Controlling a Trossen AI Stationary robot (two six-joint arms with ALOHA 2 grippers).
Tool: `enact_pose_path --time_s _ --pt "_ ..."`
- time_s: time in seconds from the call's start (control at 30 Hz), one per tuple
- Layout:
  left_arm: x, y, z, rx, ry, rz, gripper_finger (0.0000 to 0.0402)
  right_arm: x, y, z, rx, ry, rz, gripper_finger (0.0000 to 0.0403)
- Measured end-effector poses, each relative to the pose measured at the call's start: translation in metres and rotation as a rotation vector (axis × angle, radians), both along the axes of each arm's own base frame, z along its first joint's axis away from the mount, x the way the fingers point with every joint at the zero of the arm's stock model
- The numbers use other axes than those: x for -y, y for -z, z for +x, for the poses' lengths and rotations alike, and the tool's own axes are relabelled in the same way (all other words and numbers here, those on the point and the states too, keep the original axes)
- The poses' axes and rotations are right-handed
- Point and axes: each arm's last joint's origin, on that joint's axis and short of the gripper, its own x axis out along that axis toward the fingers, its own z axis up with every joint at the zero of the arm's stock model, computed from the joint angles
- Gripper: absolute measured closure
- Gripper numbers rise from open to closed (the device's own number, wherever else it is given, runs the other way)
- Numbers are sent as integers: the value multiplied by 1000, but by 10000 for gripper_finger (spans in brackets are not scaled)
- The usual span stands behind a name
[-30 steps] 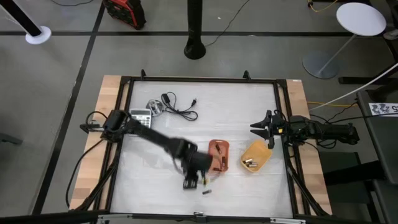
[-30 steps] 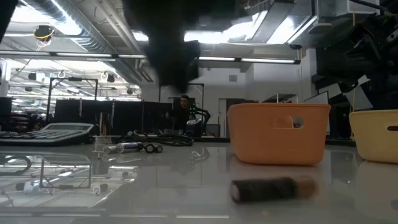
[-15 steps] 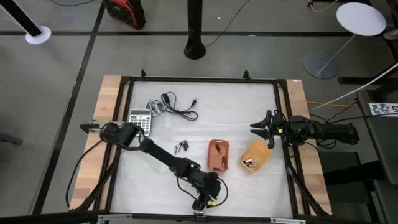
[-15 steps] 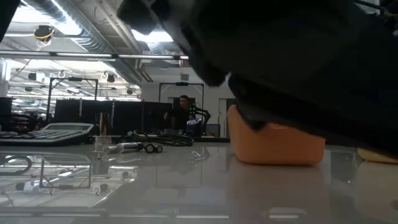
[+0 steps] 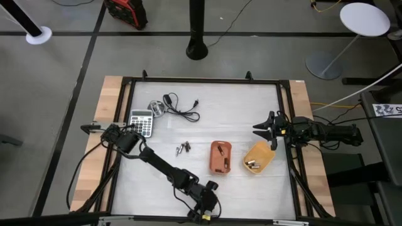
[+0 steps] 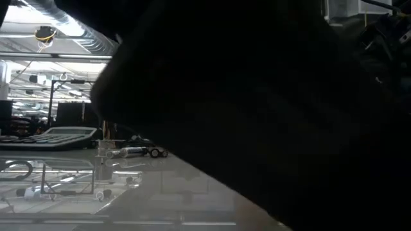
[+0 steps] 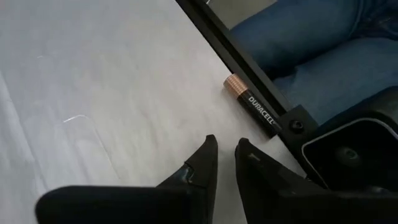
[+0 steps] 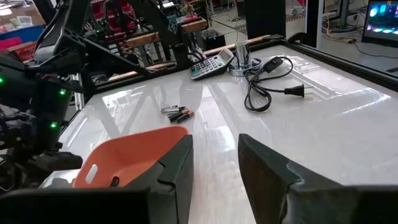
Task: Sort batteries
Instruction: Put the black battery into the orange bin
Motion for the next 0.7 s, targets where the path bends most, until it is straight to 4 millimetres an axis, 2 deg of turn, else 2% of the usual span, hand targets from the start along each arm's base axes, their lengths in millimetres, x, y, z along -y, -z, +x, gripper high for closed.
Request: enact_pose_path --time_s 0.37,0.53,0.7 --pt "-3 -1 2 -12 -43 -26 367 0 0 0 1 0 0 281" --pt "-5 -11 5 -10 -59 -38 370 0 0 0 1 0 0 281" --pt "3 -29 13 55 -51 -76 363 0 0 0 1 0 0 281"
